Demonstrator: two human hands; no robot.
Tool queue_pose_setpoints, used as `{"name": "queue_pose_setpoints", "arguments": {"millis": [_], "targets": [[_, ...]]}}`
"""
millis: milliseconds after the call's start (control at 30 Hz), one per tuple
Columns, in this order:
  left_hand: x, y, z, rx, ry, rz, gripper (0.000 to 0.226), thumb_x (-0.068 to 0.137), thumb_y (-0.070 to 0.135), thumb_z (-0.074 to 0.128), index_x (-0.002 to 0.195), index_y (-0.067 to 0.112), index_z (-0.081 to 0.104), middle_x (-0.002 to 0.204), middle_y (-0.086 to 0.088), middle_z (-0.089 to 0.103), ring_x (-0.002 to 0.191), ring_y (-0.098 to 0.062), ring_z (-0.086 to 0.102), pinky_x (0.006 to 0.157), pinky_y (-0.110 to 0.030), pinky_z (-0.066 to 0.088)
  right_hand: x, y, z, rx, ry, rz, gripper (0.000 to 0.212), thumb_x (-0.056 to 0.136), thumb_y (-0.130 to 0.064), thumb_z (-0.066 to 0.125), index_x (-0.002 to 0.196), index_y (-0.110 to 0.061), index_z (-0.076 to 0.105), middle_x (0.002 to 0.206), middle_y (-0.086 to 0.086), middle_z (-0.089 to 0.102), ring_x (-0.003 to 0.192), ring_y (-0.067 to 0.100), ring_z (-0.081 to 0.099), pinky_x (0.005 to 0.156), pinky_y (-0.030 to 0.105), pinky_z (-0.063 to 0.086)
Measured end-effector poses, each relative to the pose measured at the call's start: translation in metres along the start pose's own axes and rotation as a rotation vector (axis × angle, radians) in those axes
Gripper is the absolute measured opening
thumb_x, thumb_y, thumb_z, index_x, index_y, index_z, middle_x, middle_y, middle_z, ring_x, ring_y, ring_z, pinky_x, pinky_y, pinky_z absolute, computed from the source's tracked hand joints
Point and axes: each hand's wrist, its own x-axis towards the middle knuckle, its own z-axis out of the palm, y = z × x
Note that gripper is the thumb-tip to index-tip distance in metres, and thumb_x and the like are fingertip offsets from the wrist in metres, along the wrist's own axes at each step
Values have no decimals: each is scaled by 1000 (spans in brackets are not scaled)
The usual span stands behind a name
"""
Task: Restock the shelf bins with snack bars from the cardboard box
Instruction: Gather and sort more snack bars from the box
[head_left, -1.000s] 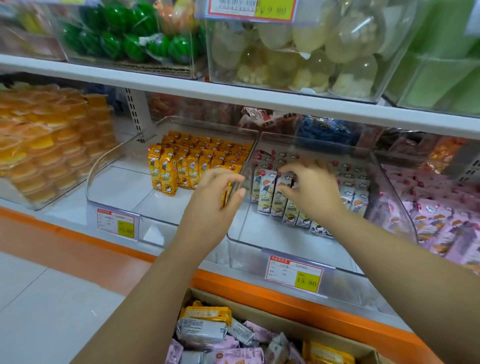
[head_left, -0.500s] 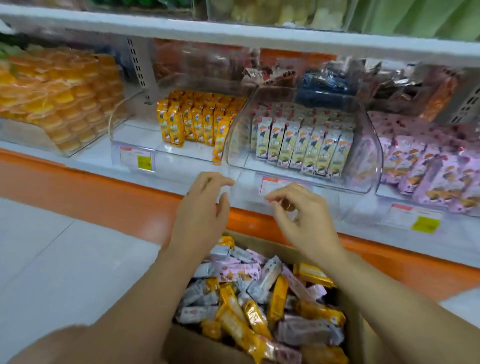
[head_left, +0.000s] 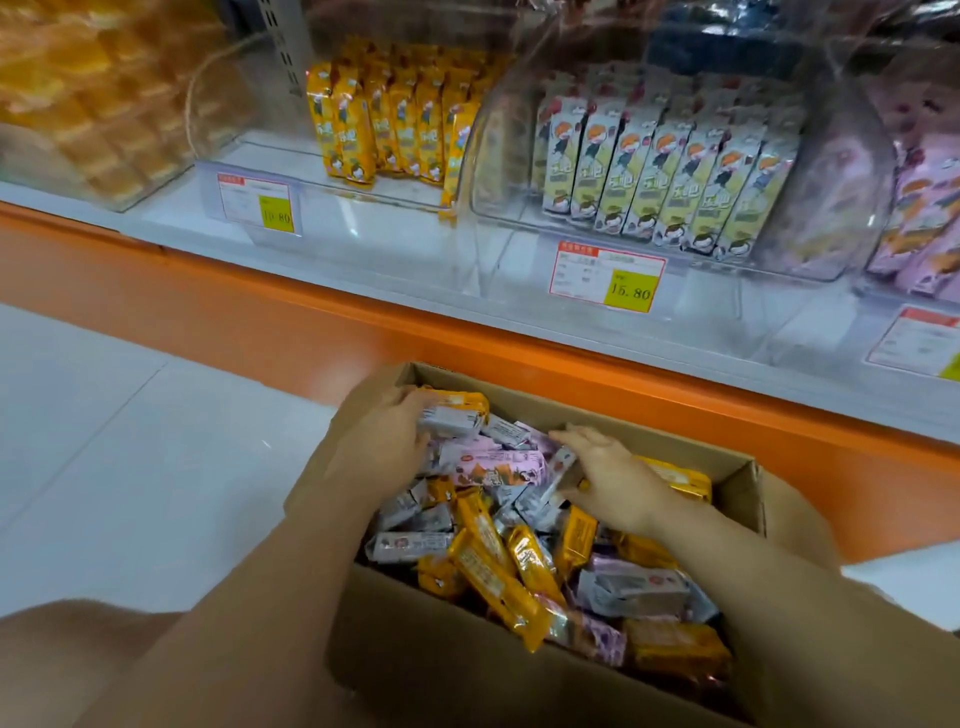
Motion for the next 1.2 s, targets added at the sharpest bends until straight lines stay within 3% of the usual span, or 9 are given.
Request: {"name": "queue_pose_setpoints", "arguments": {"millis": [133,367,500,700,933,1033,1100,1167,1200], "targets": [[7,2,6,195,-53,-88,48,93,20,50,140,23,42,142,-6,46,127,-30,41,101,-42,41,11,10,5,-123,-28,14,70,90,-19,59,149,-25,22,151,5,30,136,28,28,112,36,25],[10,9,-3,156,-107,-109,25,88,17,58,112,23,63,121,-3,56,112,-26,51,94,-40,44,9,19,-8,-135,-61,-10,33,83,-27,67,115,-28,61,109,1,43,115,23,39,91,32,35],[7,13,-8,198,-98,-60,19,87,23,61,106,21,59,118,0,53,107,-22,54,90,-37,47,-8,20,-25,-19,2,-43,34,81,-23,71,112,-29,60,119,-3,46,111,18,44,93,33,40],[-4,37,-24,123,-183,-114,34,86,35,65,113,20,54,99,0,65,86,-16,58,76,-29,47,-35,10,-51,32,79,-138,33,80,-7,67,90,-29,45,95,-3,48,87,18,47,73,33,39],[-33,86,-58,-172,-121,109,26,87,31,66,108,25,52,106,14,47,78,-1,42,60,5,32,-75,-13,-90,226,171,-255,42,75,-8,74,87,-42,53,99,-7,54,91,9,53,77,24,43],[-41,98,-72,-388,-129,115,21,84,30,70,97,28,53,100,22,48,69,0,49,54,-4,40,-94,-24,-111,370,122,-242,30,72,-31,79,93,-39,59,108,-12,55,102,4,54,89,29,45],[-43,104,-79,-573,-138,105,22,81,31,73,92,27,55,95,19,52,74,-7,58,64,-16,50,-104,-30,-122,393,202,-249,26,70,-50,70,89,-33,62,106,-8,59,103,6,57,94,34,44],[-46,111,-85,-737,-157,99,21,80,31,74,90,24,57,93,11,56,75,-14,62,75,-33,56,-111,-37,-130,403,304,-265,21,78,-47,62,83,-27,63,98,-4,62,93,11,60,92,39,46],[-48,116,-87,-801,-157,104,18,82,29,72,89,22,57,93,8,57,72,-10,62,72,-31,57,-113,-39,-133,424,335,-263,15,82,-41,62,83,-26,63,96,-3,62,89,12,61,89,42,48]]}}
